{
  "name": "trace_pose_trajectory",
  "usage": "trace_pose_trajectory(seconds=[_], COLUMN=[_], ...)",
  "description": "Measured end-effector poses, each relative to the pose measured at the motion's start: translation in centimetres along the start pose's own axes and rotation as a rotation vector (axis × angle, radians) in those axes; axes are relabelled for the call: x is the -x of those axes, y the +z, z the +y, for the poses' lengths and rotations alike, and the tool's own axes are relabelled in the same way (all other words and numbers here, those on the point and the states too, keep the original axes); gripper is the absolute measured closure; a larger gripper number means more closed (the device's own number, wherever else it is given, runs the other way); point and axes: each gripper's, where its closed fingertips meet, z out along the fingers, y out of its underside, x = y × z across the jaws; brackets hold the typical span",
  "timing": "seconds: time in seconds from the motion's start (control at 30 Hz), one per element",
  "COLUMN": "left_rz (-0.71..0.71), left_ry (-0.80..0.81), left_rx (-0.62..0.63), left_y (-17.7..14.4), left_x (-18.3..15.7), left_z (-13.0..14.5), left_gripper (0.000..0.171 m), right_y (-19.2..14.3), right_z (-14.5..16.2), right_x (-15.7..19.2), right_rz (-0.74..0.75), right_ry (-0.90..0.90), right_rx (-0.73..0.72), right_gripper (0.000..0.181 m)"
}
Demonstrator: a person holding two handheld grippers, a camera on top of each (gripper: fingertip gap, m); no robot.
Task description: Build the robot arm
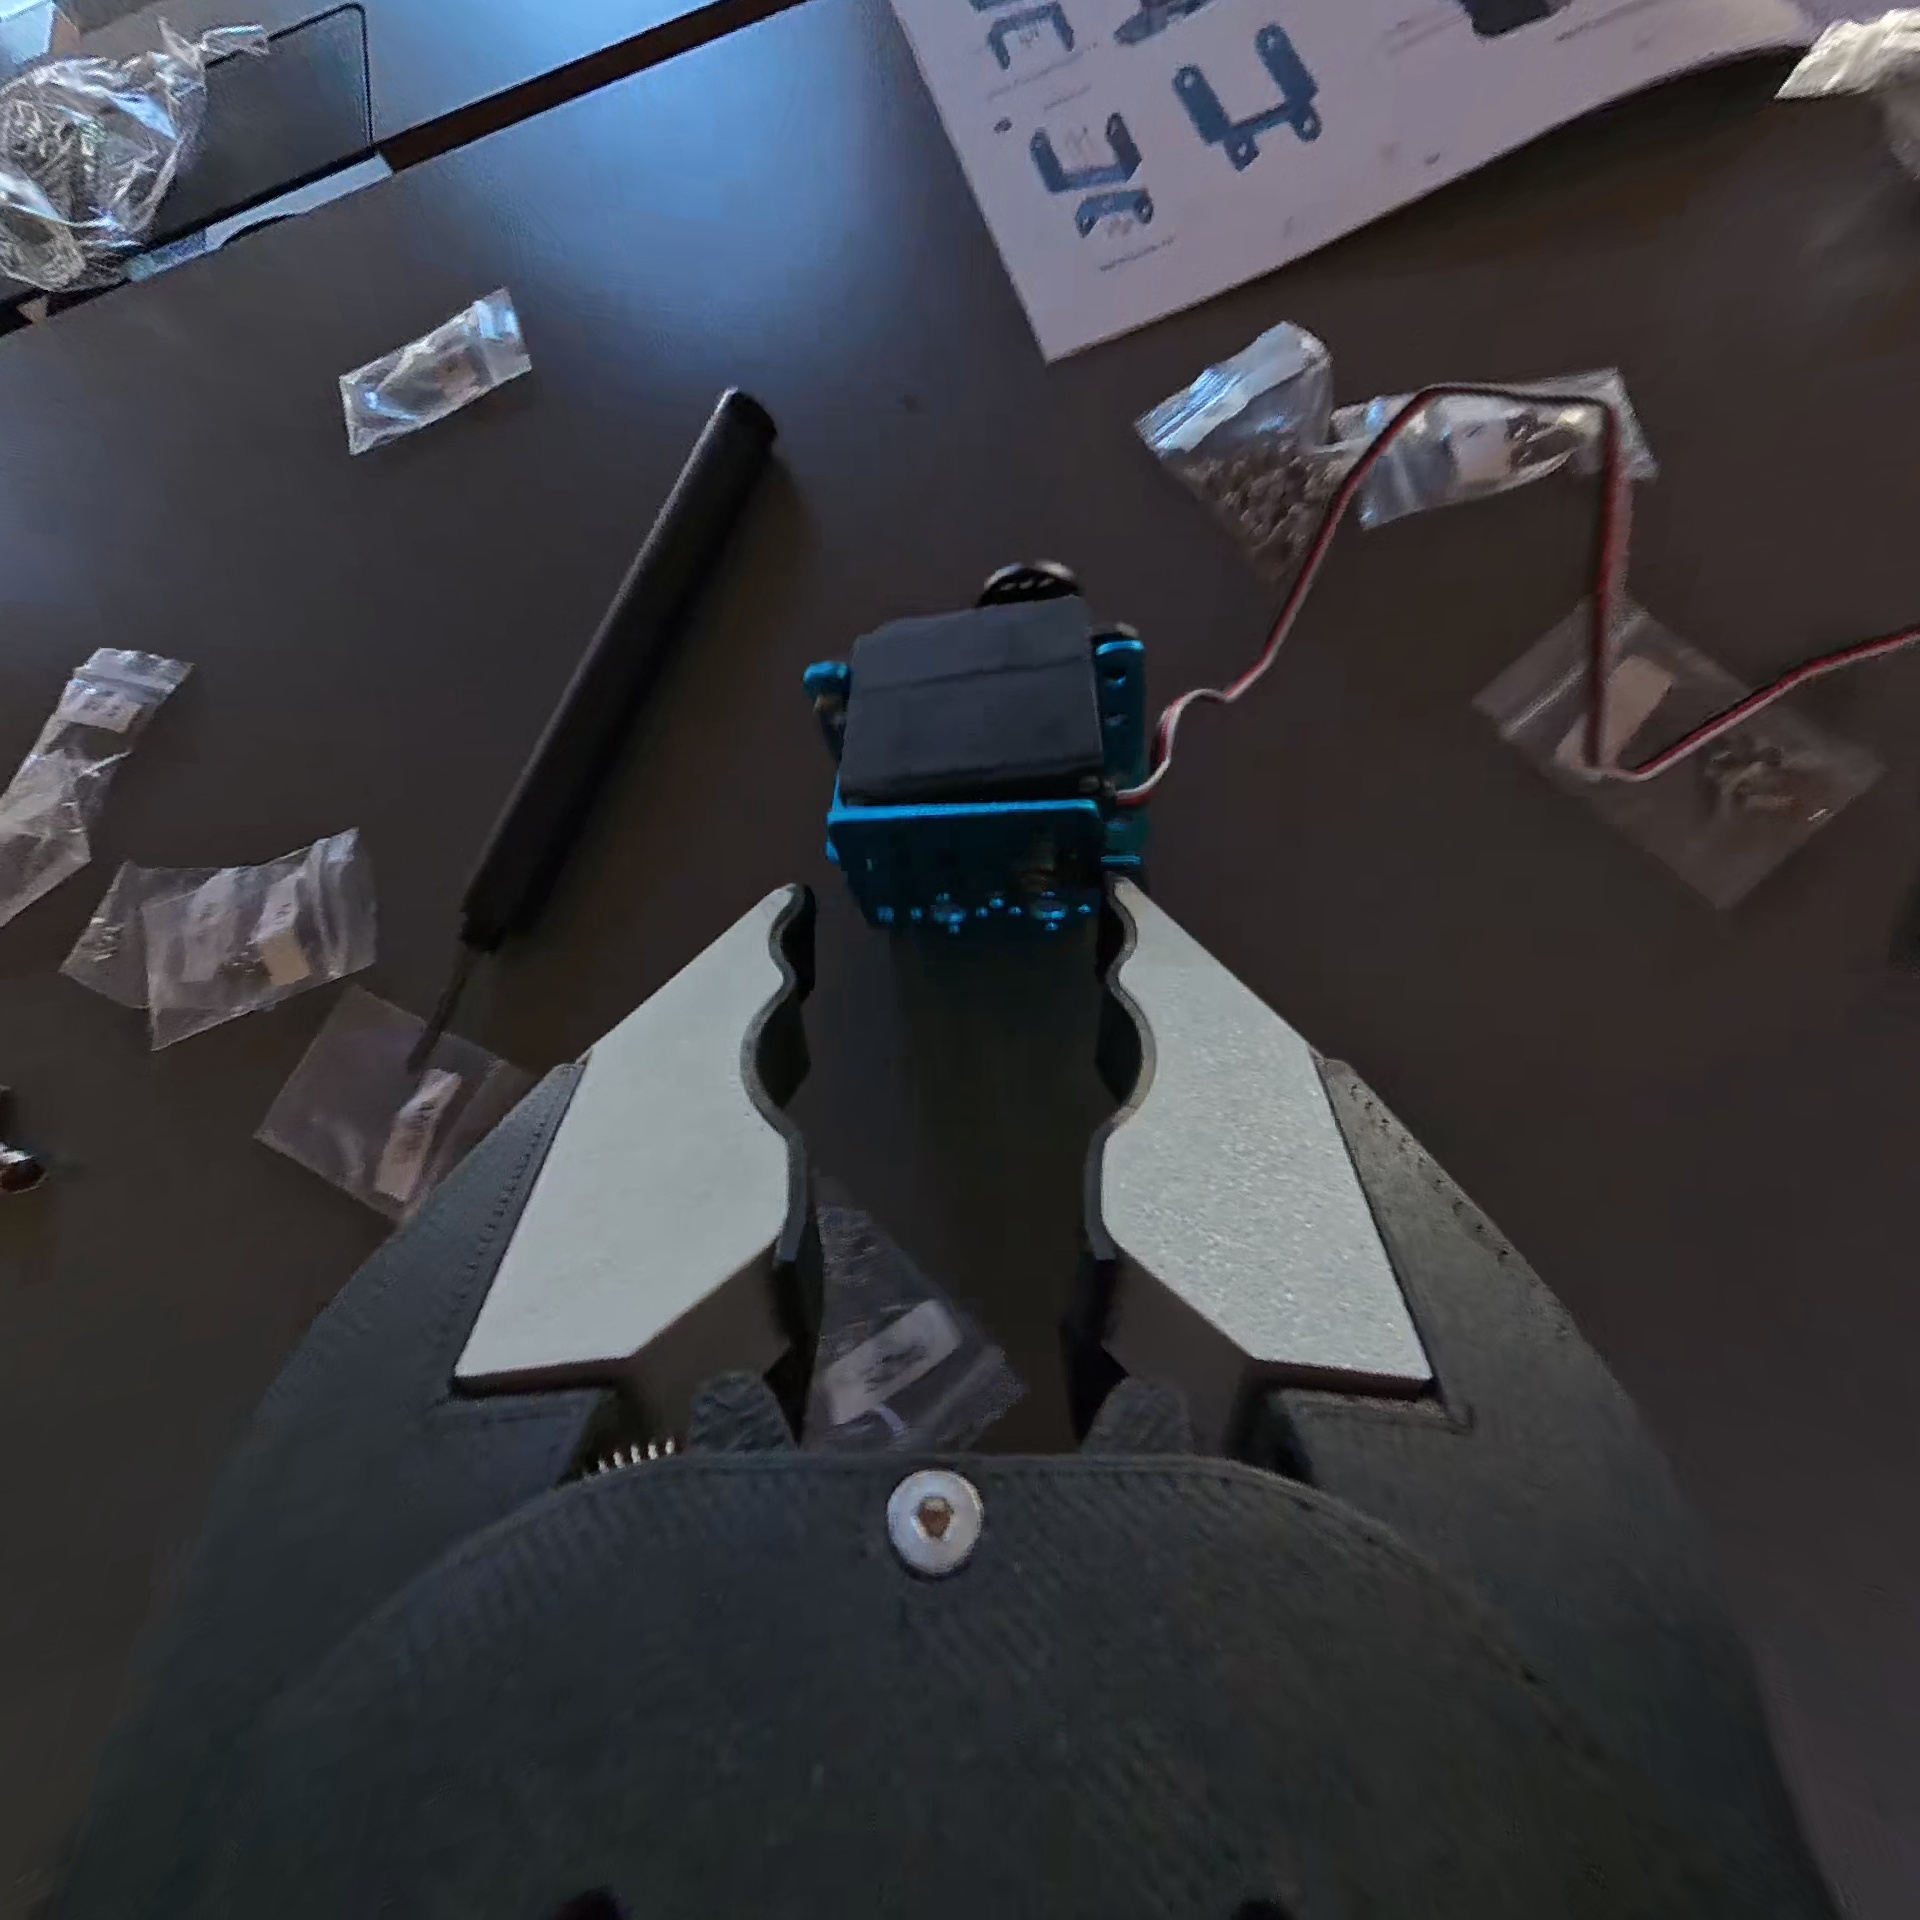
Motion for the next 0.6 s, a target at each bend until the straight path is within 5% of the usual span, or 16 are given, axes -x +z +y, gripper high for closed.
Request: trace_pose_trajectory(seconds=[0.1, 0.23, 0.5, 0.6], left_rz=[0.068, 0.244, 0.37, 0.578], left_ry=[0.034, 0.04, 0.118, 0.224], left_rx=[-0.002, -0.083, -0.165, -0.192], left_y=[0.1, -0.1, 0.7, -0.3], left_x=[0.8, -0.2, -0.3, -2.4], left_z=[0.6, -0.6, -1.9, -1.5], left_gripper=[0.118, 0.098, 0.111, 0.112], right_y=[1.1, 2.8, 5.5, 6.4], right_z=[-2.6, -5.8, -7.7, -7.2], right_x=[2.8, 6.1, 10.4, 12.6], right_rz=[-0.083, -0.204, -0.264, -0.288], right_ry=[0.103, 0.232, 0.332, 0.359], right_rx=[-0.107, -0.235, -0.3, -0.277], right_gripper=[0.175, 0.176, 0.176, 0.176])
